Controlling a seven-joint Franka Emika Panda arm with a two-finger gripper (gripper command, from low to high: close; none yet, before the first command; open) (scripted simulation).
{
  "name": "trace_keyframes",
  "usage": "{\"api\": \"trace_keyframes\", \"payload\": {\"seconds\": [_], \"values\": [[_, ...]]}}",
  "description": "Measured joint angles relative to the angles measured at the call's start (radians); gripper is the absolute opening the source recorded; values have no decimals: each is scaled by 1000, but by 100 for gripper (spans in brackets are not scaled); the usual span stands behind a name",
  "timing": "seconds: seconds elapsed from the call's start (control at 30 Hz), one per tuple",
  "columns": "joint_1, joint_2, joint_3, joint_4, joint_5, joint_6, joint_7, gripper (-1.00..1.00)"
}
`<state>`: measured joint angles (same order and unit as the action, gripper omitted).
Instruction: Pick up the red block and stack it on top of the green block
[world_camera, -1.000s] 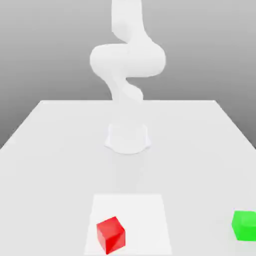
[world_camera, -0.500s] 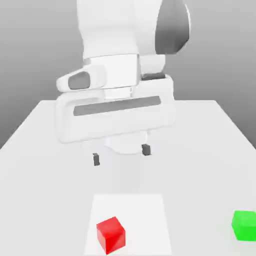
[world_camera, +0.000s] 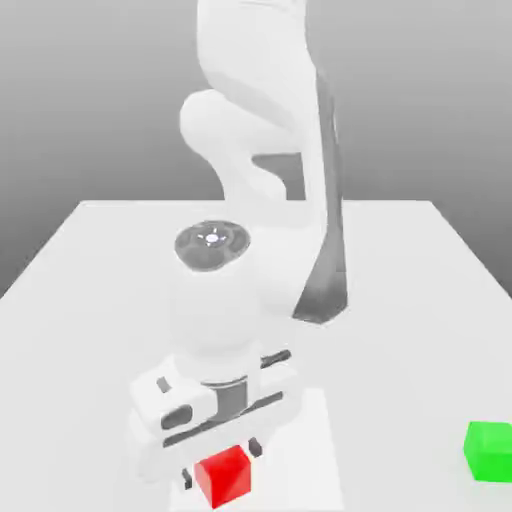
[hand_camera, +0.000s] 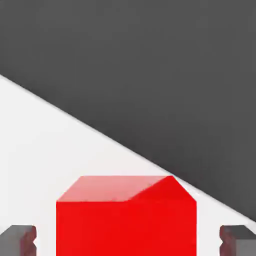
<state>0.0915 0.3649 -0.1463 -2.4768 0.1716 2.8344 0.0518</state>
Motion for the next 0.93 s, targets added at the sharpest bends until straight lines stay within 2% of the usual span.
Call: {"api": "trace_keyframes", "payload": {"seconds": [0.13, 0.3, 0.67, 0.8, 0.83, 0.93], "values": [[-2, 4, 2, 1, 0, 2, 0, -100], [36, -146, -39, -21, -74, -123, 53, -100], [319, -161, 211, 101, -188, -260, 55, -100], [396, -39, 248, 146, -240, -182, 72, -100], [403, -13, 245, 149, -247, -158, 76, 100], [403, -13, 246, 149, -247, -158, 76, 100]]}}
